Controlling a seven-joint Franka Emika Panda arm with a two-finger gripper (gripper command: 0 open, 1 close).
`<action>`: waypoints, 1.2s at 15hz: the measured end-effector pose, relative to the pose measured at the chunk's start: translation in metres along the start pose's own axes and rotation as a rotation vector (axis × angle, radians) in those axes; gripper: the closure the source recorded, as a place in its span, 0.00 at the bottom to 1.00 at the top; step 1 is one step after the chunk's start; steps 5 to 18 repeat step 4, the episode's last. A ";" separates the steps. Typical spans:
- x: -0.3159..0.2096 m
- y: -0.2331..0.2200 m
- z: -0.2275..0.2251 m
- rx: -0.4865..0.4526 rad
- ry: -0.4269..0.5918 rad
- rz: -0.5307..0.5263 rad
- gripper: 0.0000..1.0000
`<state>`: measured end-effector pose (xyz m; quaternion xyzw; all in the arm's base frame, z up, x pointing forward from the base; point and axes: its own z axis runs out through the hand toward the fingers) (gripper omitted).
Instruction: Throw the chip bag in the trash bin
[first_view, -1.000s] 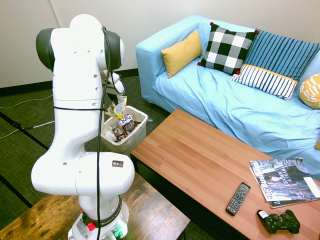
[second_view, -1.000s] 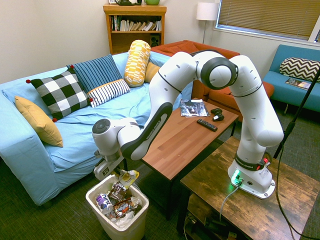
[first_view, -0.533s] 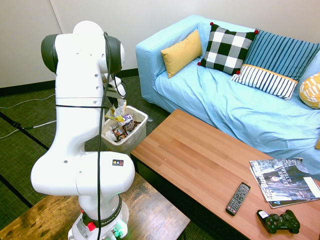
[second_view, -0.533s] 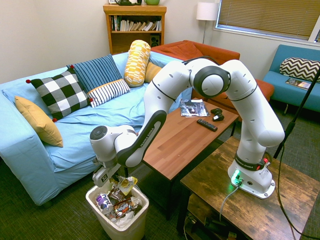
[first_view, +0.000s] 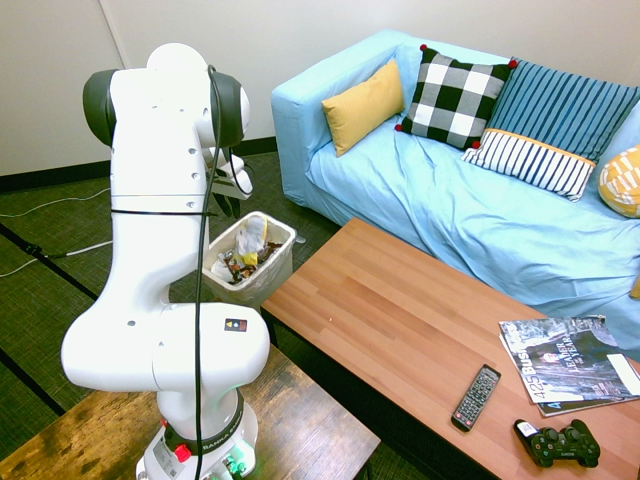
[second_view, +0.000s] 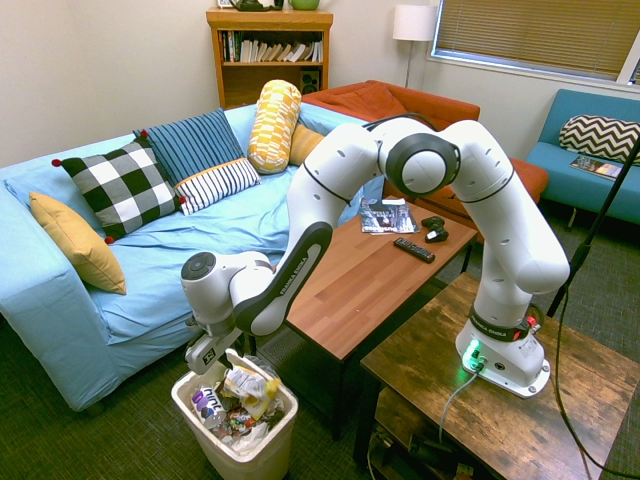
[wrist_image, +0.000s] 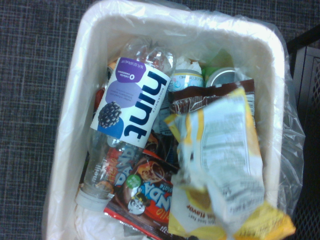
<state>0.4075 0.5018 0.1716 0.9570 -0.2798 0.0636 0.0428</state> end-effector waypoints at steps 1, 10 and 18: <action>-0.001 0.000 0.000 0.001 0.000 -0.001 0.00; -0.006 0.002 0.002 0.009 -0.007 -0.007 0.00; -0.006 0.002 0.002 0.009 -0.007 -0.007 0.00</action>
